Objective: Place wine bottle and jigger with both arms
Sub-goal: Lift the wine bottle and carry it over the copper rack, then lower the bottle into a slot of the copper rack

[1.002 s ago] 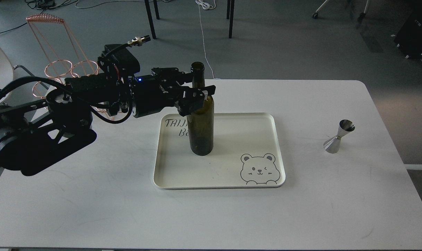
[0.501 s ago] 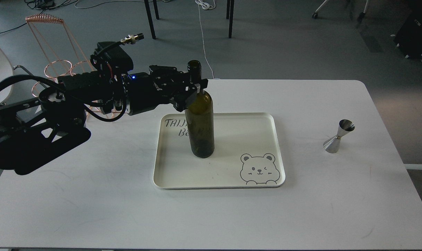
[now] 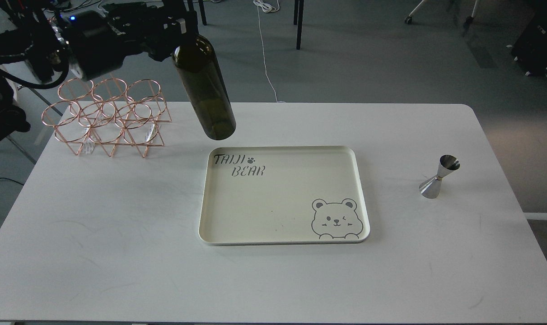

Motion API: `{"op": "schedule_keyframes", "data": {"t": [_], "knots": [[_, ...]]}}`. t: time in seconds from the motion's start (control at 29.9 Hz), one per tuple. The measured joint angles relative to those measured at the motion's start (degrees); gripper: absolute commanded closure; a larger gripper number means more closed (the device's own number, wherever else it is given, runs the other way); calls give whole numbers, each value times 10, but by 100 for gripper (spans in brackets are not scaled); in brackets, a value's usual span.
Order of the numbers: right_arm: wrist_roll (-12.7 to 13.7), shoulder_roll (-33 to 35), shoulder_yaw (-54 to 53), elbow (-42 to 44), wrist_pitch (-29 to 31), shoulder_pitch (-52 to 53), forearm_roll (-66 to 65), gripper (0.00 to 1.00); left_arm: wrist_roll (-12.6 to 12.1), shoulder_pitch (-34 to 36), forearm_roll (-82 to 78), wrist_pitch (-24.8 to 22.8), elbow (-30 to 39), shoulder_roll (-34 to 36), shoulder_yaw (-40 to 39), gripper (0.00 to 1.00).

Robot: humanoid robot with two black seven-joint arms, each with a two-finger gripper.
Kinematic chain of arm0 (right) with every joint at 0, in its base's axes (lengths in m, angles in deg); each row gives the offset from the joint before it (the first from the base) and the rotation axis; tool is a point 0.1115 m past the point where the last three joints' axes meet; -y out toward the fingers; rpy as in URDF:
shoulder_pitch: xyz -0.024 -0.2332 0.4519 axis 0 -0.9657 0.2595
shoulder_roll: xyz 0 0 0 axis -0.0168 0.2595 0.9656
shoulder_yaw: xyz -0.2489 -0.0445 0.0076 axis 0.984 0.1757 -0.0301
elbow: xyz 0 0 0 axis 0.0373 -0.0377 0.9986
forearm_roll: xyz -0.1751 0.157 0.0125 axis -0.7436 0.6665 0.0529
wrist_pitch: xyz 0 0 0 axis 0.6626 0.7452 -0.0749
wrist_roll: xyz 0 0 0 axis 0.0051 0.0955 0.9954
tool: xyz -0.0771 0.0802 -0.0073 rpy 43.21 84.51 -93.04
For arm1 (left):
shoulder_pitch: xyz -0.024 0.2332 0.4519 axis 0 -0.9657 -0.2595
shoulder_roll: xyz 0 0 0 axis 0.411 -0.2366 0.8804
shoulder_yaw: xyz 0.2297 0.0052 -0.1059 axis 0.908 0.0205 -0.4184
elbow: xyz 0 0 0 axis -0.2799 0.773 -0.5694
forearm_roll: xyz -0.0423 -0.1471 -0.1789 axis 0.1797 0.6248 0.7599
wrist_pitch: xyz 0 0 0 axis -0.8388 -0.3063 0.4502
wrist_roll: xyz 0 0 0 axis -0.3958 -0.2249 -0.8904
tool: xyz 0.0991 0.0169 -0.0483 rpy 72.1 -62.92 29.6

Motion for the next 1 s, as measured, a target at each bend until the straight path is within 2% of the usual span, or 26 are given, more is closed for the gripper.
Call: {"op": "schedule_keyframes", "data": {"t": [0.13,0.33,0.73,1.0], "knots": [[0,0,0,0,-1,1,0,3,26,13,-1,0,-59,18,1,86],[0,0,1,0,-1,1,-1,3,42,30,-5,1,-155,19,2,86],[0,0,3,1,-1,1,-1,3,46,28,-20,34,-234,-20,31,86],[0,2,3,1,-1,2,-1,3,46,25,-20,36,-247,-33,32,86]]}}
